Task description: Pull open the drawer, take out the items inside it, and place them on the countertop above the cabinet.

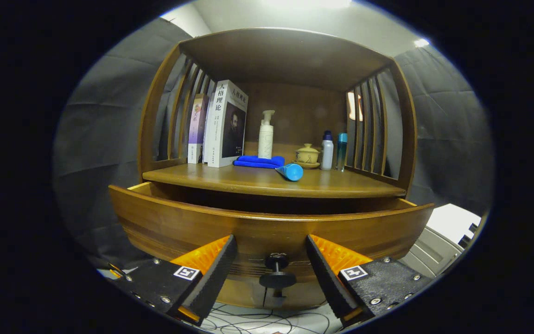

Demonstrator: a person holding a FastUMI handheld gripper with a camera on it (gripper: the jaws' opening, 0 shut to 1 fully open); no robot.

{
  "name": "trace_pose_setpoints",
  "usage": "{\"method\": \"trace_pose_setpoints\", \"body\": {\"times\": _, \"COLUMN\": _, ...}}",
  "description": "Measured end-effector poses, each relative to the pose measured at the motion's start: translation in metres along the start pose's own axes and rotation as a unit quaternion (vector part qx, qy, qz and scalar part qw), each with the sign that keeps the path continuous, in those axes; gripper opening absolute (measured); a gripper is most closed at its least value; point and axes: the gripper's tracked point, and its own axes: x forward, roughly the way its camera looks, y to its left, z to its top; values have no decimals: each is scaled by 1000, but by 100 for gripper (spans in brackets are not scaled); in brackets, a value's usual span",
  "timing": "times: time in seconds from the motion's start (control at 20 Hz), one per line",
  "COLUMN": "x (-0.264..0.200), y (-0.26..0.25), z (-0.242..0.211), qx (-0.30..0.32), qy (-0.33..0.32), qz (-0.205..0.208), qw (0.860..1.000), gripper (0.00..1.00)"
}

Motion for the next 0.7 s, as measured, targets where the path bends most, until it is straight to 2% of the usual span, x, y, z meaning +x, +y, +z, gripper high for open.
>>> {"method": "trace_pose_setpoints", "body": {"times": 0.7, "x": 59, "y": 0, "z": 8, "qx": 5, "qy": 13, "qz": -1, "qw": 1000, "gripper": 95}}
